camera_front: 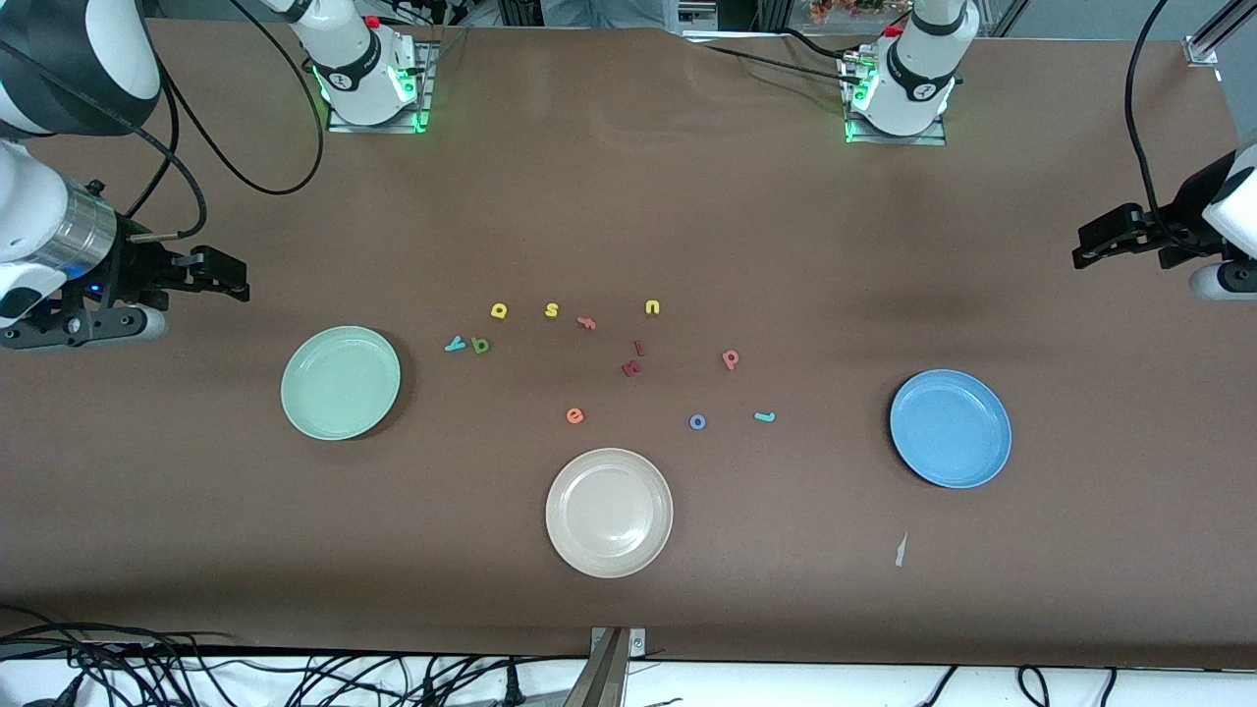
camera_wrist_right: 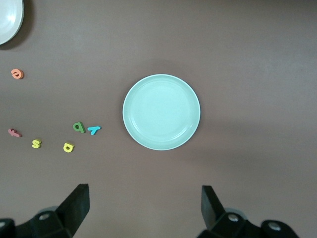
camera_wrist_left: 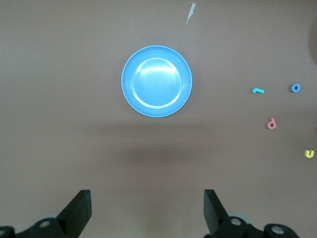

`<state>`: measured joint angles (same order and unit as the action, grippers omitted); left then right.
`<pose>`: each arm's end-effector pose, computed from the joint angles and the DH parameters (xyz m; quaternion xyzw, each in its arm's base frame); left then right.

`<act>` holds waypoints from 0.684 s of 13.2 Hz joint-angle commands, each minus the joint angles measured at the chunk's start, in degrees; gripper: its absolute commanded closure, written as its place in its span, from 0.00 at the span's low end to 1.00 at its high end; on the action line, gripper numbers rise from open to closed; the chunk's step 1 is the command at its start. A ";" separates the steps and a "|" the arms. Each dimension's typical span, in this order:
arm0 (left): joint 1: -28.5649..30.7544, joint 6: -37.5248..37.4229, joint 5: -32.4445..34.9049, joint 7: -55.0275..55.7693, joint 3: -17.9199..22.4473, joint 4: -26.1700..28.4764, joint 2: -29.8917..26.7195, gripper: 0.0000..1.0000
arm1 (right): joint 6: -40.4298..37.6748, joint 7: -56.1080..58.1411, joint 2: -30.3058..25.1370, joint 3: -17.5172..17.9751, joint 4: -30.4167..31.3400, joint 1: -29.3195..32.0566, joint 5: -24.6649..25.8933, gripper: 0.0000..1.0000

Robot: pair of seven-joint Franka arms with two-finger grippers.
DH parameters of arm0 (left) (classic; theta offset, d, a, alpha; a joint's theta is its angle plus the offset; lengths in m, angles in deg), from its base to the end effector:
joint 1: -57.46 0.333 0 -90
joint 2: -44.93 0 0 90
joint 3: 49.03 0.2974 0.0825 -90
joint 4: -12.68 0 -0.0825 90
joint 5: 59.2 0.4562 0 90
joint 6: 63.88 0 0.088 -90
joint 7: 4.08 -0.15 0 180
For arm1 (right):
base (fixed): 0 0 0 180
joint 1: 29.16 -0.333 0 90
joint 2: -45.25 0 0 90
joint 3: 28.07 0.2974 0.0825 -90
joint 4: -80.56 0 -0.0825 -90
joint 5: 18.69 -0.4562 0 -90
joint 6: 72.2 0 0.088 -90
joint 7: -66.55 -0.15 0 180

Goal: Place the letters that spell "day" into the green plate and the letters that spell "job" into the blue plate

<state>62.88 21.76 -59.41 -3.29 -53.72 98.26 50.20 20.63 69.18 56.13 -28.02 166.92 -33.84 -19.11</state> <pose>0.6407 0.0094 0.5401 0.9989 0.0132 -0.0453 0.0056 0.6739 0.0568 0.4775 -0.9972 -0.0638 0.0385 0.0030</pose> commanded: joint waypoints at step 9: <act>0.04 1.46 1.35 0.44 -0.15 0.11 0.53 0.00 | 2.43 0.71 -0.17 0.40 1.44 -0.07 -1.17 0.00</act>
<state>62.88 22.56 -59.41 -3.29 -53.72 98.27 50.45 21.68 69.18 56.20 -27.86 167.47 -33.87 -19.11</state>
